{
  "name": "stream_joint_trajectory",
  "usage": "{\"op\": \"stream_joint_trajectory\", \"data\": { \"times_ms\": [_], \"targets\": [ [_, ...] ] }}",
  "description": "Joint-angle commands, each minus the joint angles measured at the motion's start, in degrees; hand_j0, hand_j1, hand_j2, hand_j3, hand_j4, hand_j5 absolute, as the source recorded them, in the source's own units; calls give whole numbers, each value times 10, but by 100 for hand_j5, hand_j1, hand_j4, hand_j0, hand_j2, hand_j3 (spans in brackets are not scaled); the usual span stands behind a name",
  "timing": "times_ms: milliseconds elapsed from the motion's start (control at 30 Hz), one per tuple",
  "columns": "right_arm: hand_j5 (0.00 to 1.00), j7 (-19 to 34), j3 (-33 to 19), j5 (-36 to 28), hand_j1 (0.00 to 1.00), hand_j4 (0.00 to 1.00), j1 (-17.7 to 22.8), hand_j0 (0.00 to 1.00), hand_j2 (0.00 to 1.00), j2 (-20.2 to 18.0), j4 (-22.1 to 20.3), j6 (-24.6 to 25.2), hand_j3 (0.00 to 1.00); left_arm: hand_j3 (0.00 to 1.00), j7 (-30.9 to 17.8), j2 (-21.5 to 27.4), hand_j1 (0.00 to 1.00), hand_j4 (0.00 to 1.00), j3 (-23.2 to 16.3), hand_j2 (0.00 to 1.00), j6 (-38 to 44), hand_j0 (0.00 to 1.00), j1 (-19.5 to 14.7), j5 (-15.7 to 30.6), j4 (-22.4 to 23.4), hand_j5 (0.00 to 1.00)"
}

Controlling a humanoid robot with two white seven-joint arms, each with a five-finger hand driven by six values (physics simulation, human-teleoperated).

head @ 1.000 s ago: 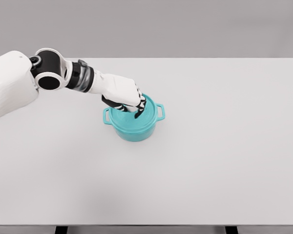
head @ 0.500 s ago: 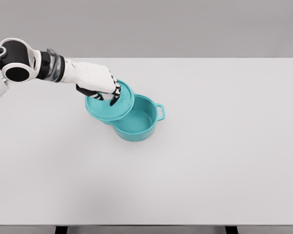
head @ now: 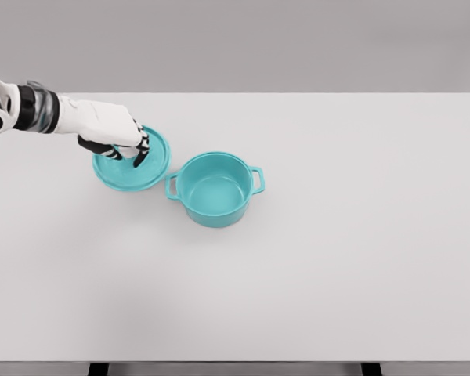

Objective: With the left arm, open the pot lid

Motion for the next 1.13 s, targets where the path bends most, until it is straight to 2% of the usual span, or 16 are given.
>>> {"op": "stream_joint_trajectory", "data": {
  "times_ms": [0, 200, 267, 300, 333, 433, 700, 833, 933, 1100],
  "targets": [
    [100, 0, 0, 0, 100, 100, 0, 100, 100, 0, 0, 0, 100, 45, 0, 5, 45, 45, 1, 45, 1, 45, 0, -8, 18, 45],
    [100, 0, 0, 0, 100, 100, 0, 100, 100, 0, 0, 0, 100, 46, 0, 15, 46, 46, 1, 46, 1, 46, 10, -20, 29, 46],
    [100, 0, 0, 0, 100, 100, 0, 100, 100, 0, 0, 0, 100, 51, 0, 15, 51, 51, 1, 51, 1, 51, 11, -19, 29, 51],
    [100, 0, 0, 0, 100, 100, 0, 100, 100, 0, 0, 0, 100, 56, 0, 15, 56, 56, 1, 56, 1, 56, 10, -15, 29, 56],
    [100, 0, 0, 0, 100, 100, 0, 100, 100, 0, 0, 0, 100, 71, 0, 15, 71, 71, 1, 71, 1, 71, 10, -12, 30, 71],
    [100, 0, 0, 0, 100, 100, 0, 100, 100, 0, 0, 0, 100, 99, 0, 14, 99, 99, 1, 99, 1, 99, 11, -10, 34, 99],
    [100, 0, 0, 0, 100, 100, 0, 100, 100, 0, 0, 0, 100, 100, 0, 17, 100, 100, 10, 100, 1, 100, 10, -8, 38, 100],
    [100, 0, 0, 0, 100, 100, 0, 100, 100, 0, 0, 0, 100, 100, 0, 33, 100, 100, 20, 100, 1, 100, 12, 87, 138, 100],
    [100, 0, 0, 0, 100, 100, 0, 100, 100, 0, 0, 0, 100, 100, 0, 31, 100, 100, 23, 100, 1, 100, 17, 89, 221, 100],
    [100, 0, 0, 0, 100, 100, 0, 100, 100, 0, 0, 0, 100, 100, 0, 31, 100, 100, 25, 100, 1, 100, 18, 89, 226, 100]
  ]
}}
